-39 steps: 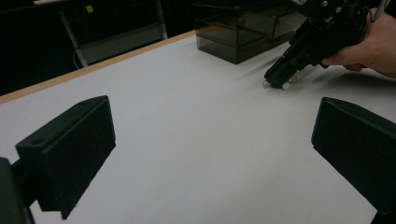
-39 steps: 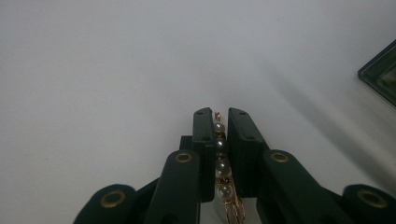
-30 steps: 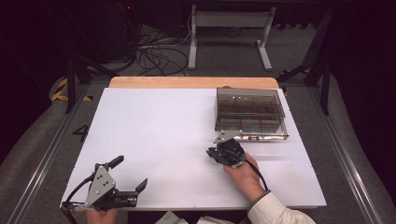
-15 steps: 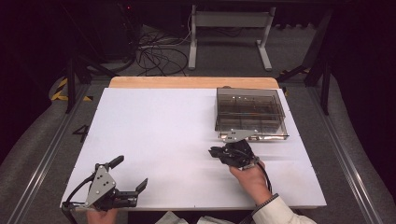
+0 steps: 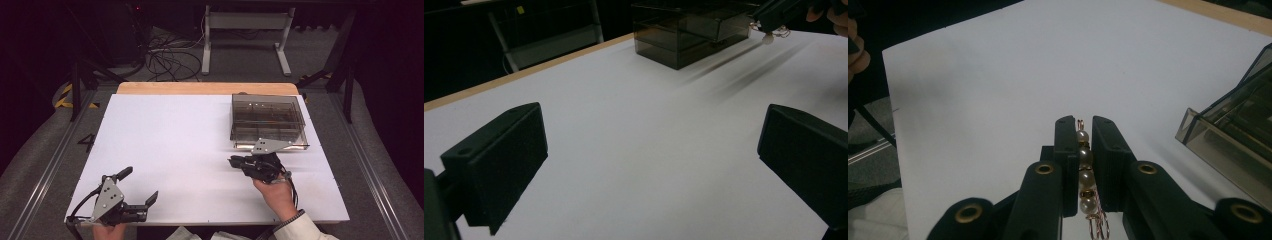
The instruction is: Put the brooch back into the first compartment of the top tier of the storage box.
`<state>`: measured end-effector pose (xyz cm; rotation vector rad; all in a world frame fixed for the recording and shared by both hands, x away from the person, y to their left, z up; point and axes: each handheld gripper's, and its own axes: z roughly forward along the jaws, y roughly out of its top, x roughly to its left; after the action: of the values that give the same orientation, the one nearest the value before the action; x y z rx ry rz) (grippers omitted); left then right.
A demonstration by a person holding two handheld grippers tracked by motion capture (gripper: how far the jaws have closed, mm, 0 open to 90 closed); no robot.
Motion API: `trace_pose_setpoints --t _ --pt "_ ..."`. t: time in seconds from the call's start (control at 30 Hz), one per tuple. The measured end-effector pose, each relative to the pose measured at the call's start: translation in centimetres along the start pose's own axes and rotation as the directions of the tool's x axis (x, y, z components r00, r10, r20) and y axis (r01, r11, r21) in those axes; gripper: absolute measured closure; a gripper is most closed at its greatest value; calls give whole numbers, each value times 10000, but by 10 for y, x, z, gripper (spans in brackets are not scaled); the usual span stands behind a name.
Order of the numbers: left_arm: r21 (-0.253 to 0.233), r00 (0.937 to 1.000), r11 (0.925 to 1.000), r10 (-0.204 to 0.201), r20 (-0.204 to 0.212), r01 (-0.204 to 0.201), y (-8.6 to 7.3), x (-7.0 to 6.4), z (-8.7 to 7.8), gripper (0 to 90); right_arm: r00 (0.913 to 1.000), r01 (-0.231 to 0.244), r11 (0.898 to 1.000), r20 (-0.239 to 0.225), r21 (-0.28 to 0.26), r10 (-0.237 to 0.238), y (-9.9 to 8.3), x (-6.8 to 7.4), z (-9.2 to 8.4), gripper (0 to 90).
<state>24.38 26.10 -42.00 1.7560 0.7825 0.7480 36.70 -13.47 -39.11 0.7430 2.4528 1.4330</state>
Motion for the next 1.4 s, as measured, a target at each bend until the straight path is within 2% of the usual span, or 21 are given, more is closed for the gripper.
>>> trace_pose_setpoints --t 0.2,0.3,0.67,0.9,1.4 --pt "1 10000 10000 10 -6 -10 0 0 0 4 10000 -6 9994 -67 -355 4 3 -1 -9 826" --pt "2 10000 10000 9 -10 -9 0 0 0 3 9996 273 9975 -64 -650 -278 3 1 -12 826" --pt "-7 10000 10000 8 -25 -9 0 0 0 3 9990 456 9961 48 -760 -454 11 0 -18 825" --pt "-2 10000 10000 22 -19 -22 0 0 0 4 9972 691 9959 337 -583 -672 23 -4 -25 825" --pt "-12 10000 10000 14 -17 -14 0 0 0 4 9942 655 9977 871 -173 -638 47 -22 -33 824"
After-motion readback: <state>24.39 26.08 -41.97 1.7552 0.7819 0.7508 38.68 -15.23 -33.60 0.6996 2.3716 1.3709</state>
